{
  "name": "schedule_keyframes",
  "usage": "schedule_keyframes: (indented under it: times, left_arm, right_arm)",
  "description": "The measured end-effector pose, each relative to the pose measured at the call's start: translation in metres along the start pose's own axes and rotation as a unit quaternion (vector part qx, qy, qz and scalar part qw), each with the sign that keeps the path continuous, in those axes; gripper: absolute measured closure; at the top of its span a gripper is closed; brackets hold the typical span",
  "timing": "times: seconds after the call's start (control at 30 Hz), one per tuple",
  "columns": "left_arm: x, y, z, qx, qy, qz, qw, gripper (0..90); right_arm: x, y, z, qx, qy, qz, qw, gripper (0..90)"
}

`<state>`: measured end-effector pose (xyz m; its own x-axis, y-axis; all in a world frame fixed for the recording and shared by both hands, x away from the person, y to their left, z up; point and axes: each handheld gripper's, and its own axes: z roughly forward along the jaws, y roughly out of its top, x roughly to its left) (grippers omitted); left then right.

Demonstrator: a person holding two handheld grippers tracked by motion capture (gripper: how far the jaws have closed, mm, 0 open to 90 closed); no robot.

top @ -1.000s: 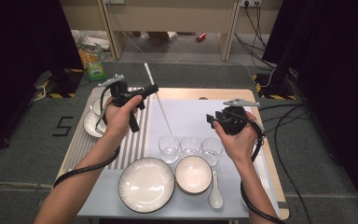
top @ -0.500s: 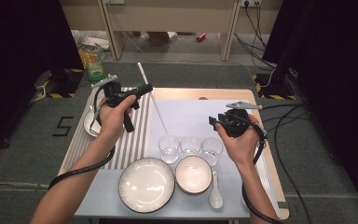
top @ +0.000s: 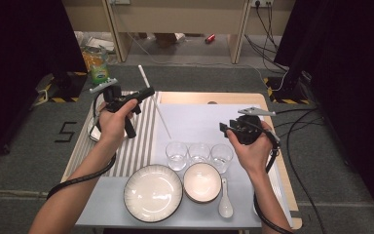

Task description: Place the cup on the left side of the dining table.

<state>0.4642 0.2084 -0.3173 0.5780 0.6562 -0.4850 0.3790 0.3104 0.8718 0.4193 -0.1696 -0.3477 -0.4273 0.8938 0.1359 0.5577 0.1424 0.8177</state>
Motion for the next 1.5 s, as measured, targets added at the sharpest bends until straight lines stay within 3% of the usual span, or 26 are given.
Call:
schedule_keyframes:
  times: [1.5]
  left_arm:
    - [0.024, 0.004, -0.031, -0.013, 0.033, 0.000, 0.9994, 84.1]
  right_arm:
    - [-0.011, -0.012, -0.003, -0.005, -0.015, 0.006, 0.9999, 55.7]
